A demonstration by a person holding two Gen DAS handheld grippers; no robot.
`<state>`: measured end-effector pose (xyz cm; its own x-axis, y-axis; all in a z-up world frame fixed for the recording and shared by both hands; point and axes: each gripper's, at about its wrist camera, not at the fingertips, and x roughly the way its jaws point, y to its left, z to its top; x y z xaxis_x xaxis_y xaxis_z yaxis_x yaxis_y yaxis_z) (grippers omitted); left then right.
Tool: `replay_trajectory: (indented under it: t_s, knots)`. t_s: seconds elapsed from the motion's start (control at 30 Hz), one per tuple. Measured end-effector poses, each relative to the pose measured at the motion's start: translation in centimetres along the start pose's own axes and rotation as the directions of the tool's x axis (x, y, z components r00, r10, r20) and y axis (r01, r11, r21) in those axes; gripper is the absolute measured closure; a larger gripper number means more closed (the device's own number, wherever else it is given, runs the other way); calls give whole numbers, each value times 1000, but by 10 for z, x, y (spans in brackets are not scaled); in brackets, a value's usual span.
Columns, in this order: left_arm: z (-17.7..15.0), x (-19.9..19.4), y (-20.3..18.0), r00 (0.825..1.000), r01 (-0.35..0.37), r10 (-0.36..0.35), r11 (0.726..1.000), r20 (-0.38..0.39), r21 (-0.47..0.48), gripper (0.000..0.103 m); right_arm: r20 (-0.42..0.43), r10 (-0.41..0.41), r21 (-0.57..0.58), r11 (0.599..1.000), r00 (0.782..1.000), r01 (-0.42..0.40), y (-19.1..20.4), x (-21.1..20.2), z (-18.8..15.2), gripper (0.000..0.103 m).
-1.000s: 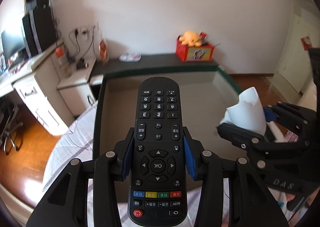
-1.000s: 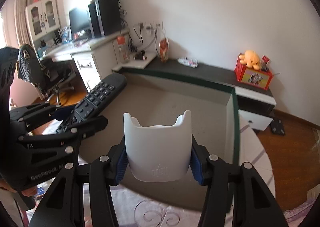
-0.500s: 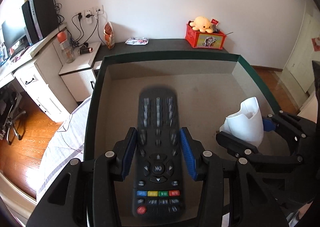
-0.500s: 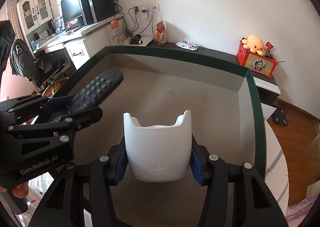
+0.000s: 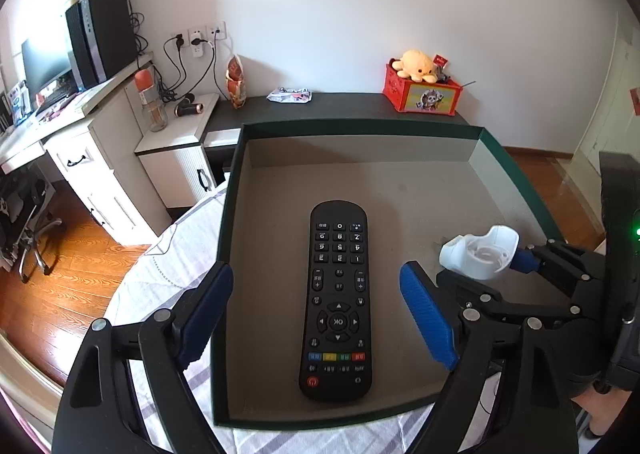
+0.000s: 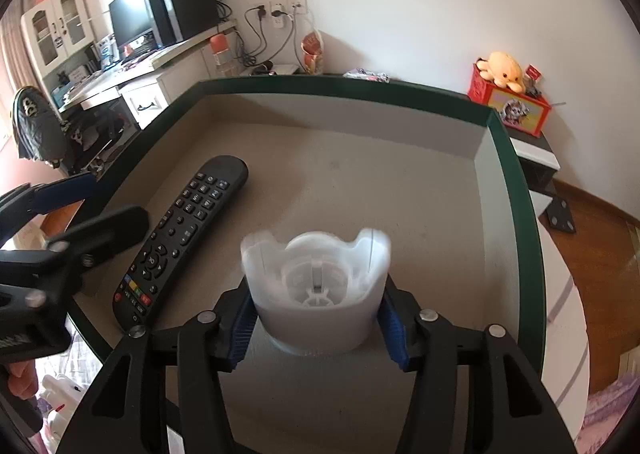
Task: Organize rigid objects
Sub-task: 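Carry remote and cup into the pink box and open both tools, then move the left tool back and grasp the pink-and-white block figure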
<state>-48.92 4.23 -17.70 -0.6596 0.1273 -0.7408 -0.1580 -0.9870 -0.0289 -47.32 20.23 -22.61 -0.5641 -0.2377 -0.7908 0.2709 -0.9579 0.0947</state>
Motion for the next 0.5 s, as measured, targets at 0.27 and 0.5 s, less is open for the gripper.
replay_trajectory:
  t_s: [0.27, 0.5]
  knots:
    - [-12, -48, 5, 998, 6, -5, 1000, 61, -17, 11, 93, -11, 15, 1000, 996, 9, 2, -52, -9, 23]
    - [-52, -125, 11, 978, -51, 50, 999, 205, -1, 4, 237, -2, 37, 999, 972, -7, 7, -134, -51, 16]
